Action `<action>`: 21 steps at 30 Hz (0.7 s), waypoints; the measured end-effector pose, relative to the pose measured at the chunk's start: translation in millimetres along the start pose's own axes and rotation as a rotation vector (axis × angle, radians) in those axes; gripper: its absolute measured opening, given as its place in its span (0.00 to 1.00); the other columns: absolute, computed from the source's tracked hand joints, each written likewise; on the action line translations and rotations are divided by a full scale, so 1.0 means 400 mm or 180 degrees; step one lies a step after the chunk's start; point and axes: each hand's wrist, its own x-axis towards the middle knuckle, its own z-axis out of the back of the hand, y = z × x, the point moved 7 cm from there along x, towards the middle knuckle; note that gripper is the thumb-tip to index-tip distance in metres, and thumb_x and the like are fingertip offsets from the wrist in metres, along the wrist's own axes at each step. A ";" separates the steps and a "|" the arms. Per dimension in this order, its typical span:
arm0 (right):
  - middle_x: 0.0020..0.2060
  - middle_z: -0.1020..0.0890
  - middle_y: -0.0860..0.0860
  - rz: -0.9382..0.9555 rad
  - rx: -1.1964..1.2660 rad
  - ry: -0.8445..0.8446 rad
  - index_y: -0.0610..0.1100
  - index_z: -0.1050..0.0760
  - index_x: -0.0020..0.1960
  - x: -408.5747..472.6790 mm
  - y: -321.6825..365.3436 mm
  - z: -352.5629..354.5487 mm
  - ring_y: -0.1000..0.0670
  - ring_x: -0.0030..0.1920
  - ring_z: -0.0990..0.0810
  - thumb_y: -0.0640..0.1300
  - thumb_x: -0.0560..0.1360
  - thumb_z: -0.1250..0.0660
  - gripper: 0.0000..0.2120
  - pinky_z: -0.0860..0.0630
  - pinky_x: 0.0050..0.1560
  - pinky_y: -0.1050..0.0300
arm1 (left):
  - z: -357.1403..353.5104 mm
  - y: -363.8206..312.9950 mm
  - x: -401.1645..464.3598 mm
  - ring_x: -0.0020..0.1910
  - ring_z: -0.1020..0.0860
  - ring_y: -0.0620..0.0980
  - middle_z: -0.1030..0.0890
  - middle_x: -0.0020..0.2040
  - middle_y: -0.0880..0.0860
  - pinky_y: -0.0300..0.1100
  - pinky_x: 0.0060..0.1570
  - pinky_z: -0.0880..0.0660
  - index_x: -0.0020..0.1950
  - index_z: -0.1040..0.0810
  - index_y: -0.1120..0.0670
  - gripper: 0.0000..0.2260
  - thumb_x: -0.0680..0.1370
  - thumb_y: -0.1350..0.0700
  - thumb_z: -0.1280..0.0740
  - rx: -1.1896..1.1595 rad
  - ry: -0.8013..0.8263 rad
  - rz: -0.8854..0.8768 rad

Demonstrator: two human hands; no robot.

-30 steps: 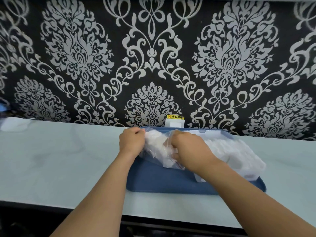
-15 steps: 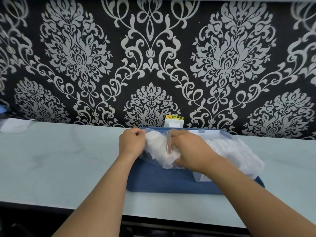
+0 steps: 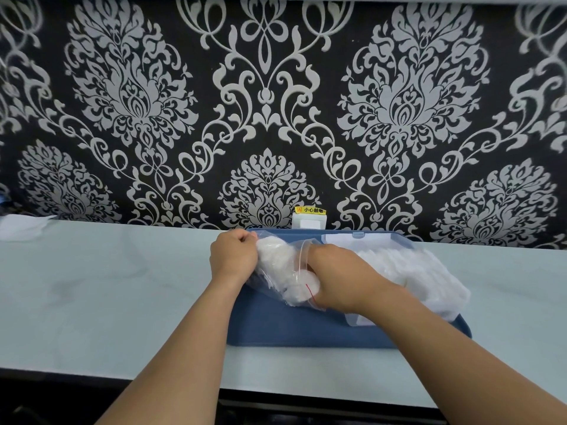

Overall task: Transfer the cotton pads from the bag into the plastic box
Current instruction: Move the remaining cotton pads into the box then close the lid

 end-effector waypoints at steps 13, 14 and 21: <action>0.52 0.16 0.43 -0.1188 0.4258 -0.1253 0.40 0.20 0.56 -0.109 -0.143 0.136 0.46 0.49 0.17 0.35 0.75 0.35 0.11 0.17 0.48 0.49 | 0.063 -0.084 -0.061 0.53 0.23 0.49 0.21 0.54 0.48 0.42 0.51 0.30 0.57 0.22 0.55 0.14 0.81 0.45 0.35 -0.0273 -0.0770 -0.0424; 0.54 0.17 0.42 -0.1260 0.4531 -0.1190 0.40 0.21 0.58 -0.110 -0.140 0.125 0.45 0.51 0.17 0.35 0.75 0.36 0.13 0.17 0.49 0.48 | 0.081 -0.137 -0.097 0.55 0.24 0.47 0.22 0.56 0.47 0.41 0.54 0.29 0.59 0.23 0.53 0.14 0.80 0.45 0.35 -0.0630 -0.0961 -0.0793; 0.42 0.16 0.40 -0.0336 0.4437 -0.0931 0.43 0.16 0.49 -0.118 -0.079 0.200 0.47 0.43 0.20 0.35 0.61 0.41 0.22 0.24 0.41 0.56 | -0.132 -0.326 -0.295 0.52 0.17 0.53 0.15 0.55 0.54 0.52 0.54 0.21 0.63 0.20 0.56 0.25 0.78 0.38 0.36 -0.2535 0.2329 0.0694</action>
